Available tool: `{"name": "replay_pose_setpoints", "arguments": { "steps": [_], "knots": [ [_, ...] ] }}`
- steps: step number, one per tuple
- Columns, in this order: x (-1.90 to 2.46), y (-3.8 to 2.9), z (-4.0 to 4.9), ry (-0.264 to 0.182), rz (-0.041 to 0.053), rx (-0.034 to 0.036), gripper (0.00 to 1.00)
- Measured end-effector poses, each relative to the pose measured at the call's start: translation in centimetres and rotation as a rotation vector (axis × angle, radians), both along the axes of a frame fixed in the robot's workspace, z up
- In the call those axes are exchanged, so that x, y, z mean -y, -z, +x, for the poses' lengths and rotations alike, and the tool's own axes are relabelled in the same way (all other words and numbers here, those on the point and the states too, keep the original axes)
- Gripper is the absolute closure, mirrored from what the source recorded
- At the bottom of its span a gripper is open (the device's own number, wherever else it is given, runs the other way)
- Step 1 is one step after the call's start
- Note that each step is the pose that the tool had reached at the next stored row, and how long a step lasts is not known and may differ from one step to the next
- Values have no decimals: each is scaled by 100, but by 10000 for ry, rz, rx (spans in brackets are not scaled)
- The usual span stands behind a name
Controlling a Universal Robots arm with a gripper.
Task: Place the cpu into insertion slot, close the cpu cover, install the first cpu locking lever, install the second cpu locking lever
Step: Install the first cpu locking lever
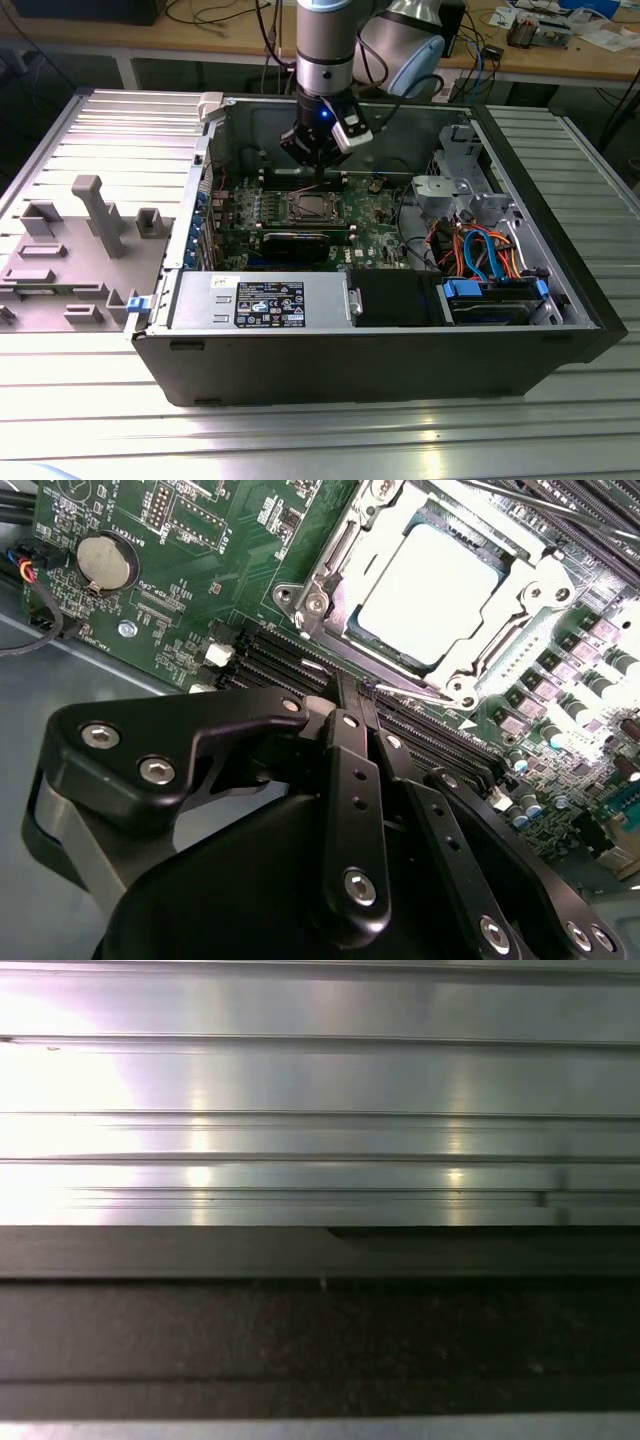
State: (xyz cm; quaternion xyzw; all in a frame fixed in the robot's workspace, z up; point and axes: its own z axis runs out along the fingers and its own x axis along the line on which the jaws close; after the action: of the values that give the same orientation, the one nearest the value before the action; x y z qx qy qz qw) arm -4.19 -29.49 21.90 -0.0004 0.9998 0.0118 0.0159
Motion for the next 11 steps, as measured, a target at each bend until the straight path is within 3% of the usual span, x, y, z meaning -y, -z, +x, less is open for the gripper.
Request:
{"name": "replay_pose_setpoints", "arguments": {
  "steps": [11],
  "knots": [
    [10,59,32,1,1,0,89]
  ]
}}
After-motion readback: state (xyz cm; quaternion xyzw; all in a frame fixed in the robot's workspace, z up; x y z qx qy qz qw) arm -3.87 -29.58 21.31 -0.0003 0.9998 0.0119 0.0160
